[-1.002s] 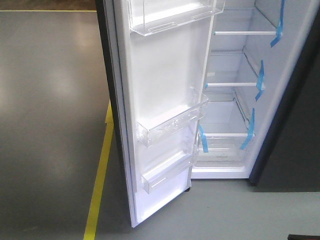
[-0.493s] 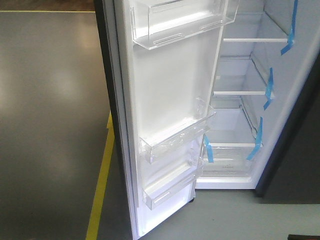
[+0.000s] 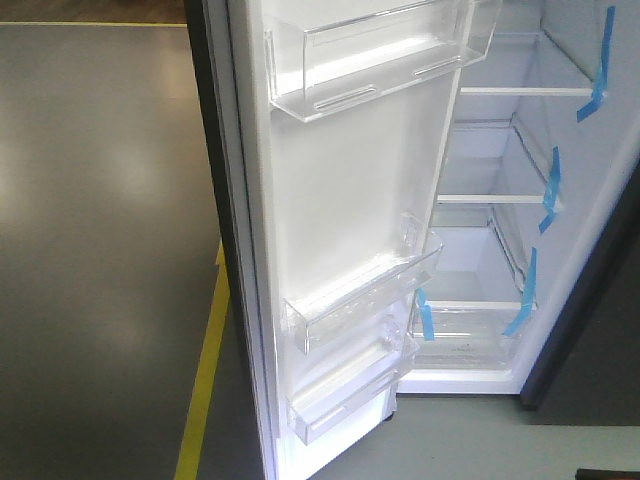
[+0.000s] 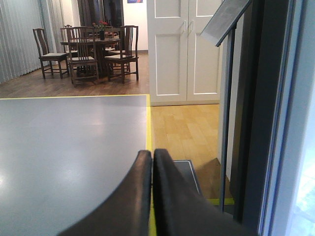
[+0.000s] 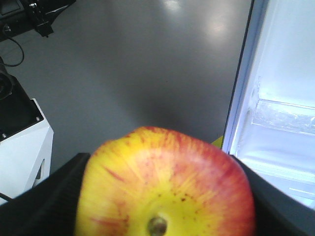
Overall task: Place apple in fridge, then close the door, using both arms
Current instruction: 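Approach closer to the fridge door bins, apple held in right gripper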
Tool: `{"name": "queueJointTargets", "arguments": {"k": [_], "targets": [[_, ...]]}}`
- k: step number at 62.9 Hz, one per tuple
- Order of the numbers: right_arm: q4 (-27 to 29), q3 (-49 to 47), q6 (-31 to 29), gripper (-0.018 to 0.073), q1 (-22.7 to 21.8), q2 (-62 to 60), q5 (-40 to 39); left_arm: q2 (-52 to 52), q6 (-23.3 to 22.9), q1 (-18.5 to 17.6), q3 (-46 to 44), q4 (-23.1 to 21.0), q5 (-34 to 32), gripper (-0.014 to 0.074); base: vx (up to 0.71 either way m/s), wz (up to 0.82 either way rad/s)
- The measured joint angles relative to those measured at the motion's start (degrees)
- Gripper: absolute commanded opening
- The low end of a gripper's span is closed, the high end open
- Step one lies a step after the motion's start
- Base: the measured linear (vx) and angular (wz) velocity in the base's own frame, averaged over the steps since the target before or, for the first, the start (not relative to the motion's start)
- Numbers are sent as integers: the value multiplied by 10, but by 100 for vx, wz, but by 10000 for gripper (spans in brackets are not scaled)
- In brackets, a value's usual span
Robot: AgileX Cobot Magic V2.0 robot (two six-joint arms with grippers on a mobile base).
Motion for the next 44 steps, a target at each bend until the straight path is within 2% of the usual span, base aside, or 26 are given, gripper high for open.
{"name": "queueJointTargets", "arguments": {"k": [44], "targets": [[0, 0, 0, 390, 0, 0, 0, 0, 0, 0, 0, 0, 0, -6, 7, 1]]}}
